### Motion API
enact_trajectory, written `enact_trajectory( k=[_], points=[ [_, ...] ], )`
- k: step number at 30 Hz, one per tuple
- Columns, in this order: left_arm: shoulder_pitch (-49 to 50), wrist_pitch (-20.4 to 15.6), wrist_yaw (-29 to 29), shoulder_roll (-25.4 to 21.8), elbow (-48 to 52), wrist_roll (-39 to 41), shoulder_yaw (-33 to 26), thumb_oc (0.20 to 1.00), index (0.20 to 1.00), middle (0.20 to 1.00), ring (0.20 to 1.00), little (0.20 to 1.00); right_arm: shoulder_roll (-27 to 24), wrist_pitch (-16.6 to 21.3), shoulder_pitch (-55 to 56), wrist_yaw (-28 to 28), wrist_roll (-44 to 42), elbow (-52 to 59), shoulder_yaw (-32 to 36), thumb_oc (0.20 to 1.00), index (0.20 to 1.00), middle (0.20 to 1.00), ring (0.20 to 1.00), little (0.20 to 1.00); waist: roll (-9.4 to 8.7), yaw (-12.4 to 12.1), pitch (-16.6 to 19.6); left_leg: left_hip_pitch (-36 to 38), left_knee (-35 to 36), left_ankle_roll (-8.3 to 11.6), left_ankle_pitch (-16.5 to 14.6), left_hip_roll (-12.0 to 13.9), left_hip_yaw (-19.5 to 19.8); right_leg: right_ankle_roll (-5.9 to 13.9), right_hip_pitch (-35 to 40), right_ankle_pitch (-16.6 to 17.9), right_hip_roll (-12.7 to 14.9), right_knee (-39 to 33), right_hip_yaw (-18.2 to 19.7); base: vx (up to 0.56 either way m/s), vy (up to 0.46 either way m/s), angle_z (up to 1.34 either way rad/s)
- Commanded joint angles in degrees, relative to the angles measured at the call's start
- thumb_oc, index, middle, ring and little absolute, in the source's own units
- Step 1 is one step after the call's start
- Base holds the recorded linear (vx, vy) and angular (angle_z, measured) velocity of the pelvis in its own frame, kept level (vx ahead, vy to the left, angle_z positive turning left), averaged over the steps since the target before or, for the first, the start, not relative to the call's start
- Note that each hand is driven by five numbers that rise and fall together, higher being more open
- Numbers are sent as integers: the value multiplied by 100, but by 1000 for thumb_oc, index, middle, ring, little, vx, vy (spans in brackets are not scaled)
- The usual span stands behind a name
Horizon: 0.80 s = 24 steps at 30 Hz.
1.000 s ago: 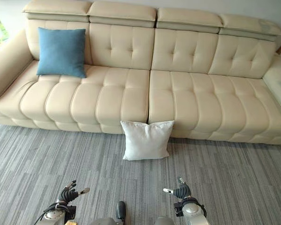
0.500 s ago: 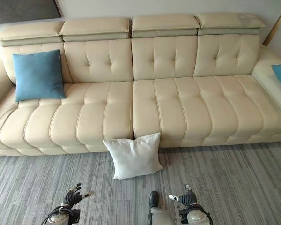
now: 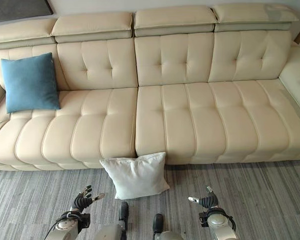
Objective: Pick up all the scattered cushions and arrange them neatly on the sofa.
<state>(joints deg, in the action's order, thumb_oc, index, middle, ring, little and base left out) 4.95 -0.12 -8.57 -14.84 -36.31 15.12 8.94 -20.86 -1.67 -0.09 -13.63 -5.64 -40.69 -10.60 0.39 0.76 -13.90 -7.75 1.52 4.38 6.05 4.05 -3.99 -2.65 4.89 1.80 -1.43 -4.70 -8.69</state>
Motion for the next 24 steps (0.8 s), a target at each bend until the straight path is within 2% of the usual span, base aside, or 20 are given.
enact_trajectory(
  k=[1,5,8,9,10,13,16,18,19,21,24],
  points=[
    [28,-160,14,-183,206,84,-32,1000,1000,1000,1000,1000,-57,107,46,-37,64,179,99,1000,1000,1000,1000,1000,-32,-191,159,-25,-134,-117,-161,-79,-50,606,159,-1059,506,813,176,161,134,-31],
    [31,-147,57,-214,104,5,-29,1000,1000,1000,1000,1000,43,92,91,6,114,151,122,1000,1000,1000,1000,1000,-120,-175,326,305,59,-252,-269,-237,-146,758,185,-1046,649,953,259,190,189,-8],
    [1,-119,55,-272,107,-19,-76,1000,1000,1000,1000,1000,152,65,118,60,156,70,93,1000,1000,1000,1000,1000,-147,-165,333,567,172,-408,-423,-329,-175,921,-101,-964,726,1702,341,90,155,-4],
    [-10,-107,52,-293,88,-32,-95,1000,1000,1000,1000,1000,172,48,107,88,171,72,77,1000,1000,1000,1000,1000,-157,-134,287,645,189,-469,-471,-360,-177,1021,-271,-742,757,2058,388,59,191,-3],
    [-31,-110,35,-367,117,-36,-118,1000,1000,1000,1000,1000,189,37,73,92,190,111,41,1000,1000,1000,1000,1000,-154,-101,182,731,211,-564,-509,-372,-220,1158,-627,-334,808,2710,468,31,137,-5],
    [-39,-121,54,-395,-38,-60,-130,1000,1000,1000,1000,1000,232,46,60,91,189,124,1,1000,1000,1000,1000,1000,-103,-86,132,816,261,-590,-574,-319,-241,1151,-972,-354,811,3064,474,54,88,1],
    [-91,-127,64,-336,-307,15,-158,1000,1000,1000,1000,1000,230,45,0,77,192,113,-33,1000,1000,1000,1000,1000,-78,-54,100,931,291,-552,-637,-299,-209,1005,-1216,-529,770,2499,333,113,-4,-12],
    [-158,-71,-4,-330,-575,-22,-154,1000,1000,1000,1000,1000,187,18,-35,14,246,121,-90,1000,1000,1000,1000,1000,-160,1,49,1001,289,-513,-702,-355,-165,946,-1162,-464,718,1531,278,133,-89,-5],
    [-207,-125,-12,-295,-708,110,-178,1000,1000,1000,1000,1000,191,29,-64,23,184,26,-109,1000,1000,1000,1000,1000,-213,3,51,978,207,-492,-726,-375,-128,982,-1020,-469,735,1136,346,108,-89,5],
    [-308,-122,-97,-95,-1126,350,-228,1000,1000,1000,1000,1000,217,16,-99,17,185,-50,-213,1000,1000,1000,1000,1000,-303,-47,156,1021,254,-465,-759,-371,-175,926,-770,-369,692,821,343,149,-112,23],
    [-399,-126,-101,1,-1459,364,-183,1000,1000,1000,1000,1000,232,41,-117,13,170,-140,-279,1000,1000,1000,1000,1000,-306,-38,222,1042,296,-437,-755,-344,-169,887,-632,-368,662,664,300,101,-67,8]
  ],
)
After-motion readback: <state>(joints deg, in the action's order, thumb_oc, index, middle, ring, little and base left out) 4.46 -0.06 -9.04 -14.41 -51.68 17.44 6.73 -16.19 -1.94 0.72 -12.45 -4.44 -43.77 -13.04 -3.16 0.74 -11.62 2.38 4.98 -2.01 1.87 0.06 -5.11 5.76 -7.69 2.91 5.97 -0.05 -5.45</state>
